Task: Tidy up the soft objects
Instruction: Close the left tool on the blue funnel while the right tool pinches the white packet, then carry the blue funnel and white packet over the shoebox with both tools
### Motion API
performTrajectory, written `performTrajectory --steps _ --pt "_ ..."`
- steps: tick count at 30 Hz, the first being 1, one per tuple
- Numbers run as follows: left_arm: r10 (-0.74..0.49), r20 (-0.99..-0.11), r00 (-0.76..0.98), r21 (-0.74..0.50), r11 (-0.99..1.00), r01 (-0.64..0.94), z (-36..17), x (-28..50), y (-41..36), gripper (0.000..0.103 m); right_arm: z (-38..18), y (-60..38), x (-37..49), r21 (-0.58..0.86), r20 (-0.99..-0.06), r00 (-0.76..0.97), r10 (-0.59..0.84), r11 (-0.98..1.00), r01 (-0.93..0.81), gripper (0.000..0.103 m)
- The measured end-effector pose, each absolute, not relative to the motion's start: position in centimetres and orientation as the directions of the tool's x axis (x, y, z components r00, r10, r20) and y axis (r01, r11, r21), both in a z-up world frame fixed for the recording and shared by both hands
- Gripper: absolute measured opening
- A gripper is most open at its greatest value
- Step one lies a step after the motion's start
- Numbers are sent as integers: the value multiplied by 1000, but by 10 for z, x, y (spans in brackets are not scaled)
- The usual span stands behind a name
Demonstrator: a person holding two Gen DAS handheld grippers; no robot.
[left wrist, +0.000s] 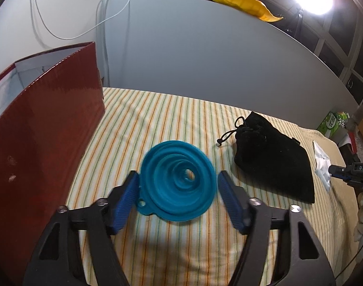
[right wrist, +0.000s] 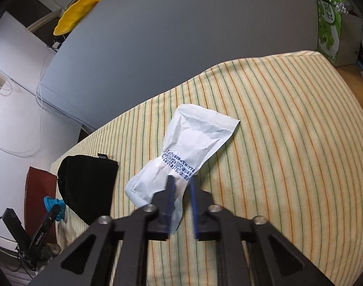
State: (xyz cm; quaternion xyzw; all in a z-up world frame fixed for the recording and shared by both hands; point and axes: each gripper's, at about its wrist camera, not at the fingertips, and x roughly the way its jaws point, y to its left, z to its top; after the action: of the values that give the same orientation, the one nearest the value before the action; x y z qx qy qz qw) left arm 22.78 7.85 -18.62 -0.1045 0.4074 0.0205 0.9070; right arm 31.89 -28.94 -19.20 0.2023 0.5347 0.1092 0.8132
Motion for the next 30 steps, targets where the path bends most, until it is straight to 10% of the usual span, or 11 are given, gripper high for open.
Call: performTrajectory --steps 30 --pt "-120 -671 732 -226 973 -48 -145 179 66 46 -117 -281 269 330 -765 550 335 937 -112 0"
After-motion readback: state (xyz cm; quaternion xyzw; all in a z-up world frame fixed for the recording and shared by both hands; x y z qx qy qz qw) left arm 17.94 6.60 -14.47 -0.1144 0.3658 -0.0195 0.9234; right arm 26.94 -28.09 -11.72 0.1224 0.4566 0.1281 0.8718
